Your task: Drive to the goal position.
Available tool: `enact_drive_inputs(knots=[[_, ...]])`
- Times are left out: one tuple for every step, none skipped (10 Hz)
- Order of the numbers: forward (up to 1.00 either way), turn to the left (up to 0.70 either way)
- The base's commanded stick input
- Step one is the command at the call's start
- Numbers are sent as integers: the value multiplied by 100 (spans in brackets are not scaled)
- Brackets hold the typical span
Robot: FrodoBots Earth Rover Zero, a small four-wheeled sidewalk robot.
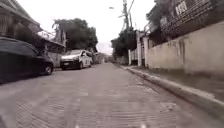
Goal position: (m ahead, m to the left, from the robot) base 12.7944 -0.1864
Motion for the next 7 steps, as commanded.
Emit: enact_drive_inputs(knots=[[100, 0], [100, 0], [100, 0], [100, 0], [100, 0], [100, 0], [100, 0]])
